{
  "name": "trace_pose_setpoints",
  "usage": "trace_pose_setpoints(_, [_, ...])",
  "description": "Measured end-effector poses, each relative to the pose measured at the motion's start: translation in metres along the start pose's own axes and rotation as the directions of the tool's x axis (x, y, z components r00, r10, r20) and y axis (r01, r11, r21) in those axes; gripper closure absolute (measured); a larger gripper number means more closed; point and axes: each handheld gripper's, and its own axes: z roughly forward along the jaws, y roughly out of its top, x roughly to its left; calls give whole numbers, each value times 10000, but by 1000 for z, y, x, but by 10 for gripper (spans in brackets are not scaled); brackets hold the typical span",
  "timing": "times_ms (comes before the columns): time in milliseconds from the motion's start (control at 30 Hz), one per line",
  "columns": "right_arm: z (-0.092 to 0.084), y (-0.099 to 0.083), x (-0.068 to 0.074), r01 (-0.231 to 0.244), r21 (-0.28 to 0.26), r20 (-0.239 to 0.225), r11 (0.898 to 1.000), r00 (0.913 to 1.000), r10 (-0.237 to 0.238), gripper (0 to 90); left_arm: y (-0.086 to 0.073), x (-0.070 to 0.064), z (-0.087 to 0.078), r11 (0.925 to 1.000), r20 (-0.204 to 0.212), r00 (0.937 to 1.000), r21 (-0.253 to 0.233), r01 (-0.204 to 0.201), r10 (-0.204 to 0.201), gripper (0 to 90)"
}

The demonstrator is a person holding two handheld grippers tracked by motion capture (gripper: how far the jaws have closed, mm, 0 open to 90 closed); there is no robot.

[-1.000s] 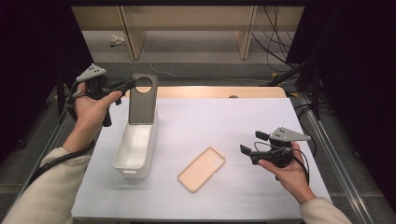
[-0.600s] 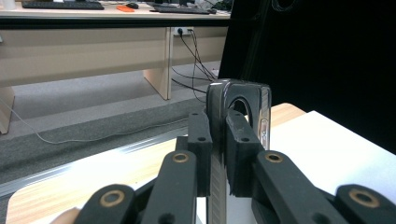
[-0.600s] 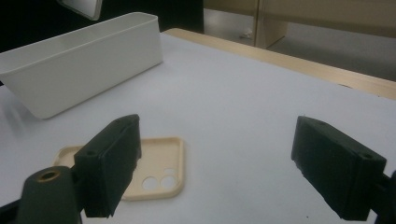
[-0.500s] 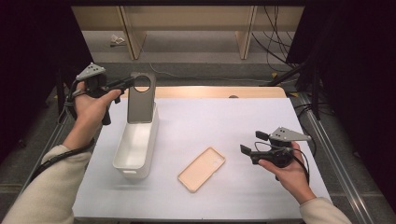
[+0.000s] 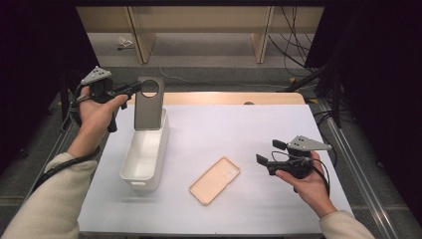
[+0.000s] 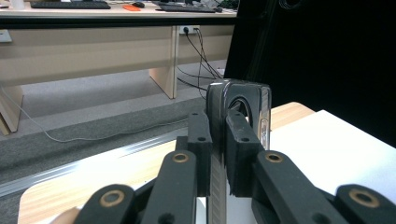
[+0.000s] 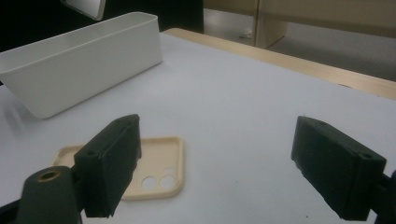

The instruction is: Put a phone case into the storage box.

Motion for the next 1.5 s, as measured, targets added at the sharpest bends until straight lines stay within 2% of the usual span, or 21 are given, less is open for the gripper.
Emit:
trace_pose_setpoints(700, [0, 0, 0, 0, -46, 11, 10000, 10000, 0, 169, 3, 8, 4, 10000, -216, 9997, 35, -87, 88, 816])
trace_pose_setpoints(1500, [0, 0, -1, -18, -64, 7, 10000, 10000, 18, 169, -1, 16, 18, 9999, -289, 9996, 97, 62, -59, 816])
